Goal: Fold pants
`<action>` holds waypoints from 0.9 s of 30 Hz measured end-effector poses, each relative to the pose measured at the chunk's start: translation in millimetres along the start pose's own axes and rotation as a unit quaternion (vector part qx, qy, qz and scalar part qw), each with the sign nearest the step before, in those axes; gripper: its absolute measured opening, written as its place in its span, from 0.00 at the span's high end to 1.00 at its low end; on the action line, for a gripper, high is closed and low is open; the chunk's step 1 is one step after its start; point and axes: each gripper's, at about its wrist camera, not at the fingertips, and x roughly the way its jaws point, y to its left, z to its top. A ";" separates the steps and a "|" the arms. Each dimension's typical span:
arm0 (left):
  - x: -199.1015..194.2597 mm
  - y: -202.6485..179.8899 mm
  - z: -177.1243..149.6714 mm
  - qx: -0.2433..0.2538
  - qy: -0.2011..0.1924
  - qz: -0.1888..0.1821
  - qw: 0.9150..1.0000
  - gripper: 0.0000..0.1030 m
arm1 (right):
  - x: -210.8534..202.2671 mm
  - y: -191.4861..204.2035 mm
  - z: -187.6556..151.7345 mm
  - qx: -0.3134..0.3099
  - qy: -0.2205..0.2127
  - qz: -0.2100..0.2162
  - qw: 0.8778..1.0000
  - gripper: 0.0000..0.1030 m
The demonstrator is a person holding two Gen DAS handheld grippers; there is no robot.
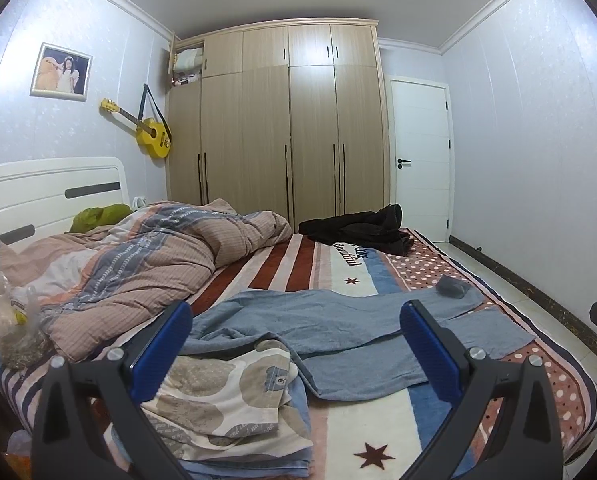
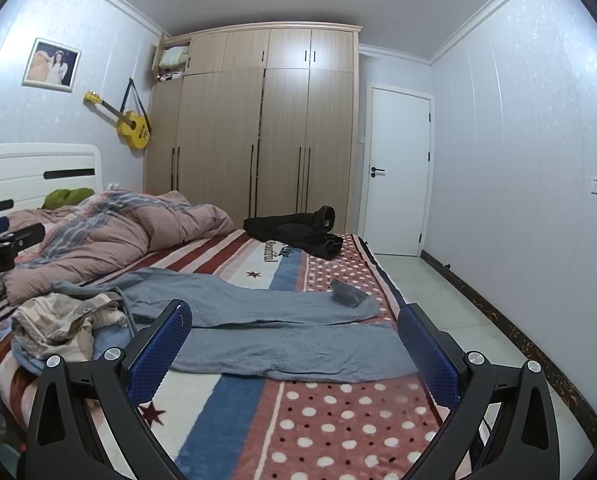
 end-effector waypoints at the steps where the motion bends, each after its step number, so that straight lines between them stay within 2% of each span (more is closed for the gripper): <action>1: -0.3 0.0 0.3 0.000 0.000 0.000 1.000 0.01 | -0.1 -0.1 0.3 0.000 0.000 0.000 1.000 0.00; 27: -3.5 1.8 1.2 -0.002 0.002 0.011 1.000 0.01 | -1.6 1.3 -1.6 -0.001 0.003 0.001 1.000 0.00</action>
